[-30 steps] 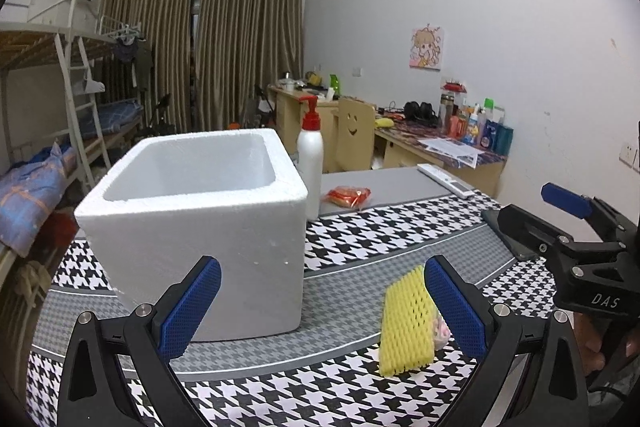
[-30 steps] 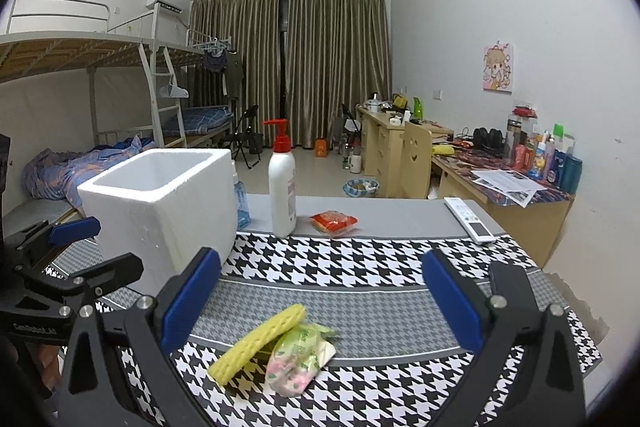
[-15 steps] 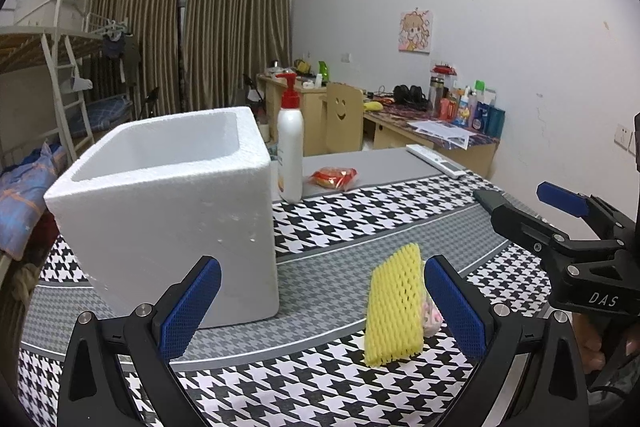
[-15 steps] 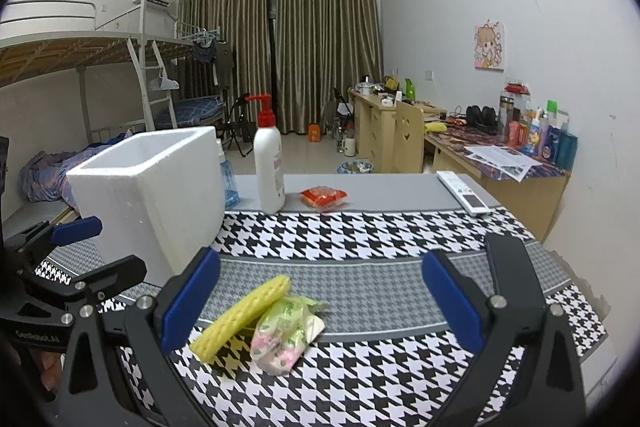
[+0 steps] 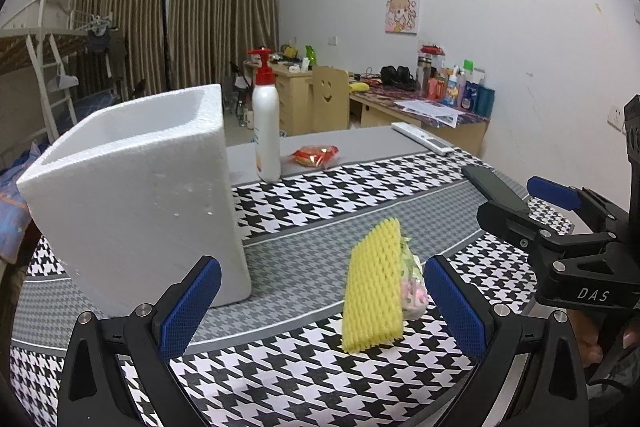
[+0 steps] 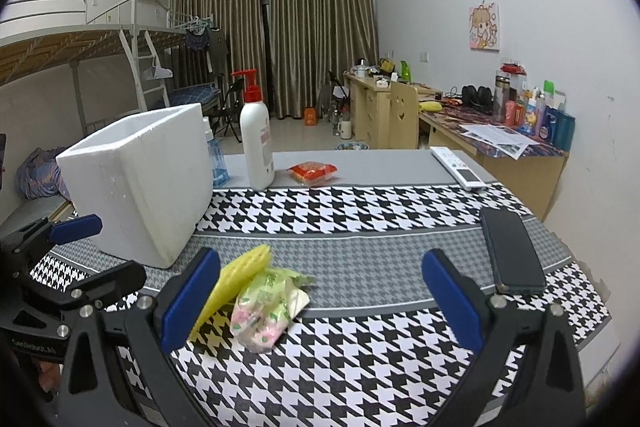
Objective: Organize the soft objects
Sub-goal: 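Move both tools toward the yellow mesh sleeve and green wrapped packet, then close the left tool on the yellow mesh sleeve while the right tool grasps the green packet, then lift the mesh sleeve and packet and carry both over the foam box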
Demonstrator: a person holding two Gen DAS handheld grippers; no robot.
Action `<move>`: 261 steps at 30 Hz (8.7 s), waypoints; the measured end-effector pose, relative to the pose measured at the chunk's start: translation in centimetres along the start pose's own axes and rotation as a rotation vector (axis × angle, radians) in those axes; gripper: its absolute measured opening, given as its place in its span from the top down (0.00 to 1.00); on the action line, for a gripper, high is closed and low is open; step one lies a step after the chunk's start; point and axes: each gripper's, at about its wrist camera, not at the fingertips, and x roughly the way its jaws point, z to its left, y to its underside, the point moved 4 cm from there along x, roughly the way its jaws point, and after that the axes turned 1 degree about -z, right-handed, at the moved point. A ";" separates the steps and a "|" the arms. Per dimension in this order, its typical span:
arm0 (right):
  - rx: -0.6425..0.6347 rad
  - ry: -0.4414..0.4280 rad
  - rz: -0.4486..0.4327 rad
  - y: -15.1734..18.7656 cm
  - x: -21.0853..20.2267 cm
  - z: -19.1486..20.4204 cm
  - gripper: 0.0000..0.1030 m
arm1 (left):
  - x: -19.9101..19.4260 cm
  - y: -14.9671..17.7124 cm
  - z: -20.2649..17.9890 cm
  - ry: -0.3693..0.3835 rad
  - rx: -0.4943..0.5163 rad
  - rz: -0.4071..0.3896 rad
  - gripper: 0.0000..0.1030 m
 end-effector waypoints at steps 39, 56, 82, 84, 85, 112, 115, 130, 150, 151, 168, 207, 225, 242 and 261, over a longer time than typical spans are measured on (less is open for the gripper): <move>0.028 -0.007 0.127 2.7 2.8 -1.2 0.01 | 5.3 3.4 -2.4 0.036 0.061 0.202 0.25; 0.023 -0.032 0.188 3.5 4.2 0.0 0.01 | 6.7 3.9 -2.0 0.041 0.045 0.246 0.75; 0.056 -0.116 0.361 4.8 7.8 2.4 0.21 | 5.5 3.6 0.2 0.025 -0.021 0.219 0.85; 0.059 -0.124 0.377 5.1 8.1 2.5 0.28 | 5.4 3.6 0.3 0.026 -0.021 0.218 0.85; 0.061 -0.126 0.387 5.2 8.3 2.5 0.32 | 5.4 3.6 0.3 0.027 -0.019 0.217 0.85; 0.014 -0.093 0.316 3.4 6.1 2.9 0.60 | 3.2 2.9 0.5 0.029 -0.022 0.154 0.90; 0.010 -0.091 0.312 3.3 6.0 2.9 0.60 | 2.8 2.9 0.6 0.043 -0.026 0.148 0.90; -0.006 -0.088 0.256 2.4 4.5 3.1 0.60 | 0.9 1.8 0.7 0.013 -0.023 0.100 0.90; -0.023 -0.084 0.185 1.0 2.3 3.2 0.60 | -1.1 0.5 0.7 -0.012 0.009 0.043 0.90; -0.026 -0.082 0.181 1.0 2.3 3.2 0.60 | -1.1 0.4 0.7 -0.013 0.012 0.041 0.90; -0.034 -0.084 0.122 -0.5 0.5 3.4 0.60 | -2.8 -0.6 0.3 -0.028 0.035 -0.013 0.90; -0.101 -0.162 -0.020 -5.6 0.1 5.5 0.60 | -6.4 -6.0 3.6 -0.148 0.045 -0.191 0.90; -0.128 -0.216 -0.039 -7.3 1.1 7.4 0.60 | -6.4 -7.5 5.9 -0.197 0.017 -0.219 0.90; -0.140 -0.256 -0.054 -8.9 2.5 9.2 0.60 | -5.6 -8.8 7.6 -0.211 -0.014 -0.223 0.90; -0.173 -0.292 -0.044 -10.0 3.8 11.7 0.60 | -4.5 -9.3 9.2 -0.264 -0.047 -0.219 0.90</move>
